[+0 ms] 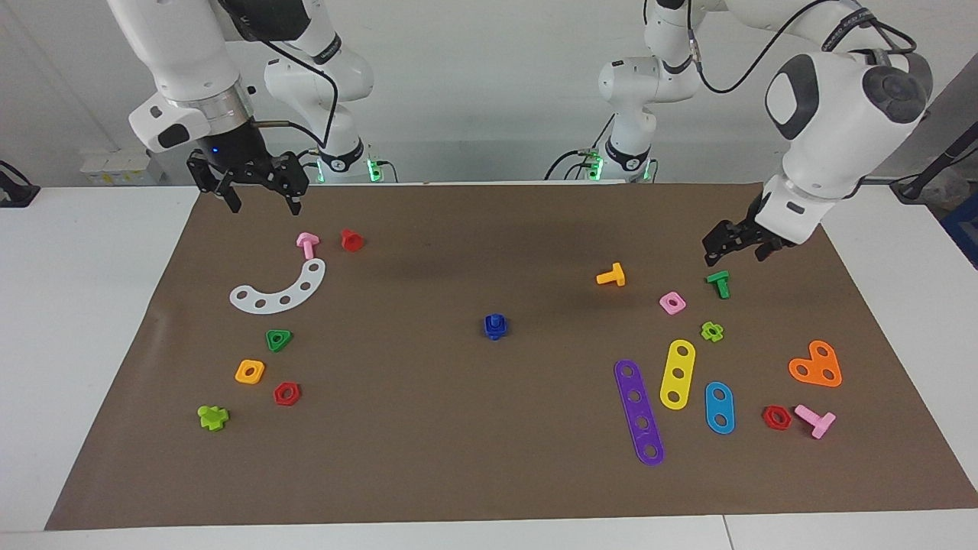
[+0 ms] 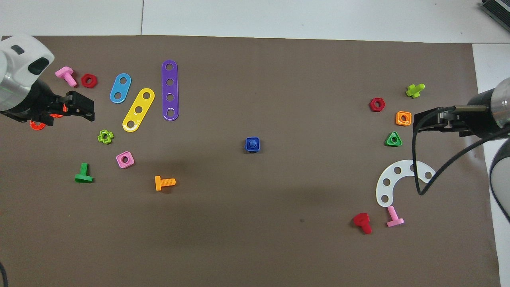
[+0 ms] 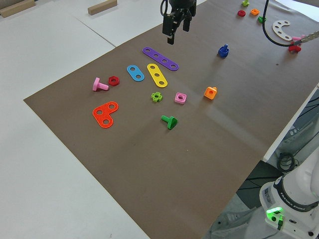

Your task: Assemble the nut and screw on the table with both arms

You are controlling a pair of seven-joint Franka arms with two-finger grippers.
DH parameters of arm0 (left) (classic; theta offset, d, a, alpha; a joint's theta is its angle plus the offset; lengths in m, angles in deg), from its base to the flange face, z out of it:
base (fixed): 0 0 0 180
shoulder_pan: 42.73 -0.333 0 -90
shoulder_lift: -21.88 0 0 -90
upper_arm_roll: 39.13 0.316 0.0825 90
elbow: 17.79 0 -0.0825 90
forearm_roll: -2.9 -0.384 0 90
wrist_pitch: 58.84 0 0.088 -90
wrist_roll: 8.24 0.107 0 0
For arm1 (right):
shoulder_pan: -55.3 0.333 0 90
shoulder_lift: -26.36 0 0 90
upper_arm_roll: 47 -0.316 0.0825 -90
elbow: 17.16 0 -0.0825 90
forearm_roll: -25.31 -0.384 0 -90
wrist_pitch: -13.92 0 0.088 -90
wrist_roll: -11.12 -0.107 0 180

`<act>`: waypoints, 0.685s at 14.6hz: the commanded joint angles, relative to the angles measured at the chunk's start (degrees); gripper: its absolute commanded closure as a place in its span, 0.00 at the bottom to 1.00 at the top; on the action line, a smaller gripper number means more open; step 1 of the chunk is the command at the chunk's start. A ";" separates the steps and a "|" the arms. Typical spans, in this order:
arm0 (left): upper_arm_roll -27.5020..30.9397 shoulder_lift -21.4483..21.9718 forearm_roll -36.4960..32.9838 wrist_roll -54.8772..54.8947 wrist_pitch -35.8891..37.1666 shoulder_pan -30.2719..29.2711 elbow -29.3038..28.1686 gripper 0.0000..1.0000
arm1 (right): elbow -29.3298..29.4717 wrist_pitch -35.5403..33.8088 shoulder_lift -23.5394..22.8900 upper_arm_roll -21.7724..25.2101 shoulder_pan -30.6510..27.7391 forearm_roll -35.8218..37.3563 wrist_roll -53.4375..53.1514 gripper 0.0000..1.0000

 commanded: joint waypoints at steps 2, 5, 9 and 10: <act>-0.58 7.45 -4.54 -0.07 0.18 0.68 -5.20 0.00 | -3.58 3.32 2.08 -0.52 -0.76 1.36 -1.91 0.00; -0.93 6.93 -4.37 0.20 0.45 0.77 -1.86 0.00 | -3.58 3.15 2.00 -0.52 -0.76 1.36 -1.92 0.00; -1.02 6.40 -3.75 0.81 -0.51 0.51 -0.43 0.00 | -3.58 3.24 1.99 -0.52 -1.11 1.44 -2.00 0.00; -1.10 6.49 -3.66 0.99 -0.60 0.25 -0.61 0.00 | -3.58 3.24 1.99 -0.52 -1.12 1.44 -1.92 0.00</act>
